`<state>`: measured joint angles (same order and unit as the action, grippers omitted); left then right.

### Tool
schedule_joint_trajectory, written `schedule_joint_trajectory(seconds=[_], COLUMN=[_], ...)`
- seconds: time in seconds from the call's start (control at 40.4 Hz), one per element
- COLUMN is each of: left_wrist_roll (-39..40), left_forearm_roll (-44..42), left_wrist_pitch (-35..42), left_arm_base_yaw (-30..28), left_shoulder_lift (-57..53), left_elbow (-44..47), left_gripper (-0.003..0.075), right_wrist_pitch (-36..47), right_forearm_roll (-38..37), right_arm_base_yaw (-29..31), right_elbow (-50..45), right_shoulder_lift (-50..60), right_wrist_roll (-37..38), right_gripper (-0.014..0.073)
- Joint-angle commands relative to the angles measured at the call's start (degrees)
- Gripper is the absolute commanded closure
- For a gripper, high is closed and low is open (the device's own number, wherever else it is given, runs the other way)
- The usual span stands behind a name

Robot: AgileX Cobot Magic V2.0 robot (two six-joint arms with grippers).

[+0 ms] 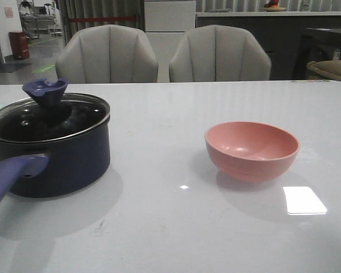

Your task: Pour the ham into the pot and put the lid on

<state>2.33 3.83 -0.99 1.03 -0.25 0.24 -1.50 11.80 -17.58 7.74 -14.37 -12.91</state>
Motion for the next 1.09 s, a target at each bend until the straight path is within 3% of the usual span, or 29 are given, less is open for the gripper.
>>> schedule_joint_trajectory(seconds=[0.0,0.248,0.495,1.065], left_wrist_roll=[0.4,0.4,0.4,0.4], left_forearm_roll=[0.0,0.0,0.0,0.0], left_wrist_pitch=[4.7,4.7,4.7,4.7], left_arm_base_yaw=[0.0,0.0,0.0,0.0], left_shoulder_lift=[-1.1,-1.1,-1.1,-1.1], left_elbow=[1.2,1.2,1.2,1.2], left_gripper=[0.0589,0.0589,0.0589,0.0589], right_wrist_pitch=[4.9,4.7,3.9,3.9], right_forearm_roll=[-5.0,-14.5,-14.5,-14.5], right_arm_base_yaw=[1.3,7.5,12.4,12.6], right_elbow=[1.1,-3.6,-9.0,-9.0], right_shoulder_lift=[-0.2,9.5,16.1,16.1], right_wrist_roll=[0.0,8.3,10.6,10.6], right_gripper=[0.0433,0.0433,0.0433,0.0433])
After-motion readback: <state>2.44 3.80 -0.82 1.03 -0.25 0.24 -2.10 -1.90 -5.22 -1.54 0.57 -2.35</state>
